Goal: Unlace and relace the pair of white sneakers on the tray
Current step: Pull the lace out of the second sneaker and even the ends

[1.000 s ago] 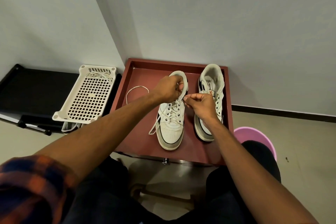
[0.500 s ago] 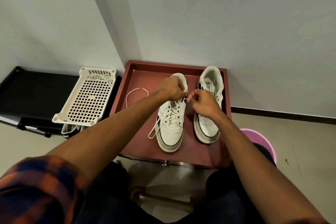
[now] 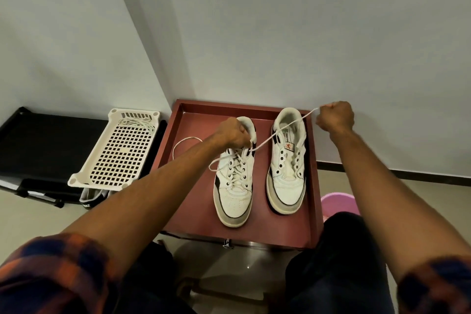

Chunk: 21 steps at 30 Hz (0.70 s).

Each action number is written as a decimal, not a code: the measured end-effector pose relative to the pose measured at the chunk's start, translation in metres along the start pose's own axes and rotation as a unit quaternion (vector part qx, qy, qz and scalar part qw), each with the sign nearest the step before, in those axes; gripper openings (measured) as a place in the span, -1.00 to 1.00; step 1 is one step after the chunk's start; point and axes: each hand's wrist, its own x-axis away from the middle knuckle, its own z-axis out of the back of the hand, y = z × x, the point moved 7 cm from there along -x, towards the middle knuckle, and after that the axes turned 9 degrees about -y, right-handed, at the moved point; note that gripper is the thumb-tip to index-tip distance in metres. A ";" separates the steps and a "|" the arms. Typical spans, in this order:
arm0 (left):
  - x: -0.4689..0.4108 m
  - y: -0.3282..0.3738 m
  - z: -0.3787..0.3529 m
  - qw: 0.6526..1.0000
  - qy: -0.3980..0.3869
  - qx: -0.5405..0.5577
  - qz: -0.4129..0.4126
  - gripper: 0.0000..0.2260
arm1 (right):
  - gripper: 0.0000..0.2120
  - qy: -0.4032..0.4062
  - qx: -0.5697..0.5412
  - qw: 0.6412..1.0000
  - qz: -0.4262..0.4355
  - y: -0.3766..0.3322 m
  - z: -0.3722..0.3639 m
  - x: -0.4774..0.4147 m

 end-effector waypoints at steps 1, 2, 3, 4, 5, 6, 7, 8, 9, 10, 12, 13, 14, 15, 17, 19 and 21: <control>0.000 0.000 0.000 1.000 -0.004 0.012 -0.001 -0.88 | -0.63 -0.007 -0.008 1.000 -0.006 0.003 -0.005 0.001; 0.000 0.000 -0.001 1.000 -0.009 0.023 -0.004 -0.89 | -0.63 -0.011 -0.005 1.000 -0.001 0.002 -0.011 0.008; -0.001 0.000 -0.001 1.000 -0.010 0.027 -0.004 -0.89 | -0.69 -0.012 0.011 1.000 0.016 -0.002 -0.018 0.023; -0.001 0.001 -0.001 1.000 -0.010 0.027 -0.004 -0.89 | -0.72 -0.014 0.024 0.999 0.041 -0.006 -0.027 0.039; -0.001 0.001 -0.001 1.000 -0.010 0.026 -0.004 -0.89 | -0.70 -0.014 0.029 0.998 0.057 -0.006 -0.038 0.054; -0.001 0.001 -0.001 0.999 -0.011 0.029 -0.007 -0.90 | -0.66 -0.023 0.023 0.997 0.064 -0.003 -0.050 0.068; -0.001 0.001 -0.002 0.999 -0.013 0.035 -0.010 -0.91 | -0.63 -0.049 0.007 0.997 0.052 0.002 -0.065 0.081; -0.001 0.001 -0.003 0.999 -0.017 0.038 -0.015 -0.91 | -0.61 -0.081 -0.020 0.996 0.028 0.010 -0.083 0.091; -0.001 0.001 -0.003 0.999 -0.021 0.038 -0.023 -0.91 | -0.59 -0.113 -0.053 0.992 -0.002 0.016 -0.099 0.099; -0.001 0.001 -0.004 0.999 -0.025 0.037 -0.031 -0.91 | -0.57 -0.139 -0.084 0.986 -0.022 0.020 -0.114 0.104; -0.001 0.000 -0.004 0.998 -0.025 0.031 -0.046 -0.90 | -0.59 -0.157 -0.150 0.976 -0.030 0.021 -0.136 0.110; 0.000 -0.001 -0.004 0.998 -0.022 0.025 -0.050 -0.90 | -0.62 -0.153 -0.181 0.971 -0.036 0.019 -0.140 0.112; -0.001 -0.002 -0.005 0.998 -0.018 0.018 -0.052 -0.90 | -0.66 -0.146 -0.205 0.967 -0.036 0.017 -0.142 0.111; -0.001 -0.003 -0.005 0.998 -0.013 0.011 -0.053 -0.90 | -0.67 -0.133 -0.206 0.969 -0.027 0.013 -0.140 0.108; -0.002 -0.004 -0.004 0.999 -0.004 -0.003 -0.054 -0.88 | -0.65 -0.095 -0.156 0.983 0.005 0.003 -0.126 0.098; -0.002 -0.004 -0.003 0.999 0.003 -0.013 -0.052 -0.87 | -0.68 -0.064 -0.122 0.990 0.021 -0.004 -0.105 0.078; -0.002 -0.005 -0.002 0.999 0.002 -0.015 -0.049 -0.87 | -0.74 -0.035 -0.112 0.993 0.014 -0.008 -0.077 0.051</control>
